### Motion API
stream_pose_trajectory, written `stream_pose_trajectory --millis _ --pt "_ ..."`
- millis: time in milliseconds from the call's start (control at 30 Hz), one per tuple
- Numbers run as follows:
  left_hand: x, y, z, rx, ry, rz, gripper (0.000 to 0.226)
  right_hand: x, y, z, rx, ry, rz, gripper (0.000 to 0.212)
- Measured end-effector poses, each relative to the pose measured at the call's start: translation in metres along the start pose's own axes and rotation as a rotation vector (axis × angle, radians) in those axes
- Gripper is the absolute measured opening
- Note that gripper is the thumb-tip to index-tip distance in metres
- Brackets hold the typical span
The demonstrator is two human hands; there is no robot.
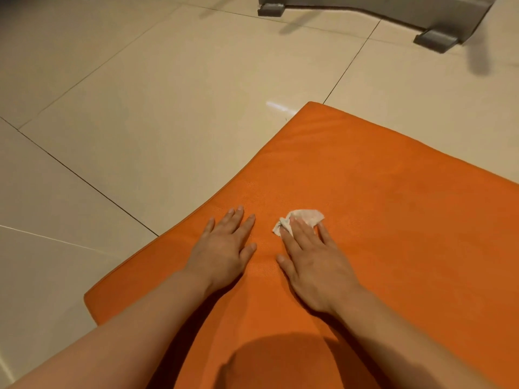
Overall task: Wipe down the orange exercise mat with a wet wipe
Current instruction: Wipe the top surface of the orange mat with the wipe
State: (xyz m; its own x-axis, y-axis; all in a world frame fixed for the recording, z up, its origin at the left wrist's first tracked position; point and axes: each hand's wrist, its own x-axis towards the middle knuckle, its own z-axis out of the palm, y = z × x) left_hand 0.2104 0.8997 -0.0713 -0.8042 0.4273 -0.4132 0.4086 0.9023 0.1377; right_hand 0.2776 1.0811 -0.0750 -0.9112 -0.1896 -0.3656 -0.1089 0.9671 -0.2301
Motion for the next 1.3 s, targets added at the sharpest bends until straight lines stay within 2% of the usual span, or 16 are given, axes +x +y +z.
stream_pose_trajectory --millis 33,133,267,400,467,533,667,800,1000,1200,1300 --pt "0.001 0.001 -0.001 -0.006 -0.016 -0.001 0.062 -0.002 0.000 0.002 -0.011 -0.011 0.014 0.078" --pt "0.006 0.002 -0.005 -0.006 -0.061 -0.010 0.062 0.032 0.000 -0.008 0.013 -0.020 0.067 0.063" --pt "0.010 0.002 -0.009 0.002 -0.095 -0.011 0.064 0.073 -0.003 -0.022 0.011 -0.077 0.107 0.061" --pt "0.002 -0.001 -0.014 0.012 -0.084 0.027 0.064 0.033 -0.007 -0.011 0.057 -0.014 0.053 0.063" --pt "-0.005 -0.005 -0.017 0.010 -0.095 0.030 0.064 -0.004 -0.016 0.004 0.037 0.019 0.001 0.076" --pt "-0.013 -0.010 -0.019 0.009 -0.120 0.018 0.064 -0.015 -0.019 0.009 0.041 -0.017 0.021 0.083" --pt "-0.027 -0.013 -0.019 0.031 -0.126 -0.008 0.063 0.037 -0.027 -0.008 0.037 -0.075 0.063 0.062" --pt "-0.034 -0.011 -0.018 0.013 -0.086 -0.031 0.061 0.061 -0.032 -0.014 0.025 -0.108 0.083 0.062" --pt "-0.059 -0.019 -0.011 0.005 -0.073 -0.053 0.061 -0.024 -0.053 0.010 0.055 -0.020 -0.031 0.067" --pt "-0.084 -0.014 -0.002 -0.024 -0.023 -0.109 0.058 0.031 -0.065 -0.004 0.090 -0.125 0.015 0.061" --pt "-0.098 -0.016 -0.003 -0.047 0.000 -0.118 0.059 0.021 -0.069 -0.006 0.077 -0.111 -0.019 0.061"
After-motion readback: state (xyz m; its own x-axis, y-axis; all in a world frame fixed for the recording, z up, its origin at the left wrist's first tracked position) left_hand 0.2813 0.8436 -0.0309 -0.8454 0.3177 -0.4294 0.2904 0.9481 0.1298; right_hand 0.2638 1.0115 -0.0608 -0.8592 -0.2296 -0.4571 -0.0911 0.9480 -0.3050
